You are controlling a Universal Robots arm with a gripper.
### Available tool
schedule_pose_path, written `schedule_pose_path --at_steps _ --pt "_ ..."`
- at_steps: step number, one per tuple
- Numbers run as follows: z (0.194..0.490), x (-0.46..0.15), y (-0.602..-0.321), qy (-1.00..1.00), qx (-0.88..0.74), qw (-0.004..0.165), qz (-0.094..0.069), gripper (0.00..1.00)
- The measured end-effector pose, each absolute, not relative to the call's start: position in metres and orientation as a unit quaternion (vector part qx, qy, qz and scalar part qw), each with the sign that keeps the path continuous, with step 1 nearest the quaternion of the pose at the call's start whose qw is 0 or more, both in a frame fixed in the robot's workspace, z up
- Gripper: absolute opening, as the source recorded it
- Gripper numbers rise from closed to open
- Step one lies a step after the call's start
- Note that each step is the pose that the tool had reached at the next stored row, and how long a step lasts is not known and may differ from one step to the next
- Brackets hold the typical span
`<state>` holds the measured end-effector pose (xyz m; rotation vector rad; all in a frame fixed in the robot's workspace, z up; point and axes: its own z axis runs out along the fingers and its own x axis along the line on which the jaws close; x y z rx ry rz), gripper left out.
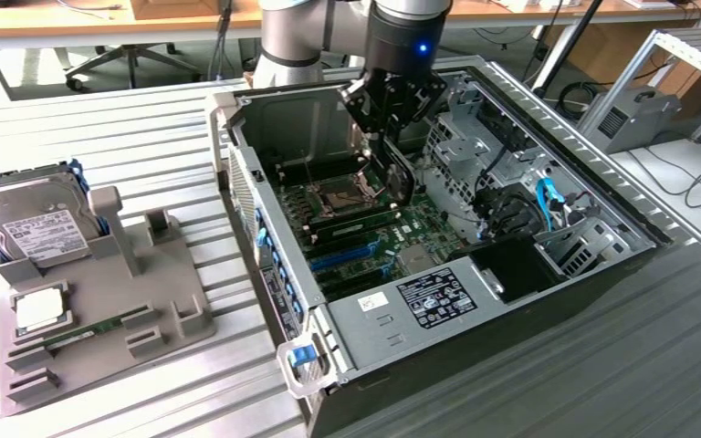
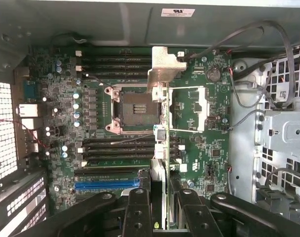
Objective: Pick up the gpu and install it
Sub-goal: 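Pick up the gpu and move the gpu toward the slot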
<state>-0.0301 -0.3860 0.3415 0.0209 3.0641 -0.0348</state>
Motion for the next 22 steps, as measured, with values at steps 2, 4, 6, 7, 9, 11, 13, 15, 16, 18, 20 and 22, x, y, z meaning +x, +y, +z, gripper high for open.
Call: schedule_pose_path --at_steps 2,4,6,7,9,11,13,15,16,18,20,22 --pt "0.3407 -0.0291 -0.3860 0.999 0.007 0.039 -0.011 0.26" --pt "0.3401 -0.0279 -0.3860 0.999 0.007 0.039 -0.011 0.26" --pt "0.3397 -0.0269 -0.3860 0.999 0.007 0.039 -0.011 0.26" --pt "0.3395 -0.0264 -0.3860 0.999 0.007 0.039 -0.011 0.26" --pt "0.3393 -0.0255 -0.3860 0.999 0.007 0.039 -0.011 0.26" --pt "0.3393 -0.0248 -0.3860 0.999 0.007 0.039 -0.011 0.26" --pt "0.3392 -0.0247 -0.3860 0.999 0.007 0.039 -0.011 0.26" --pt "0.3393 -0.0246 -0.3847 0.999 0.007 0.039 -0.011 0.26" --pt "0.3393 -0.0246 -0.3842 0.999 0.007 0.039 -0.011 0.26" --pt "0.3393 -0.0246 -0.3834 0.999 0.007 0.039 -0.011 0.26" --pt "0.3393 -0.0246 -0.3828 0.999 0.007 0.039 -0.011 0.26" --pt "0.3393 -0.0246 -0.3822 0.999 0.007 0.039 -0.011 0.26"
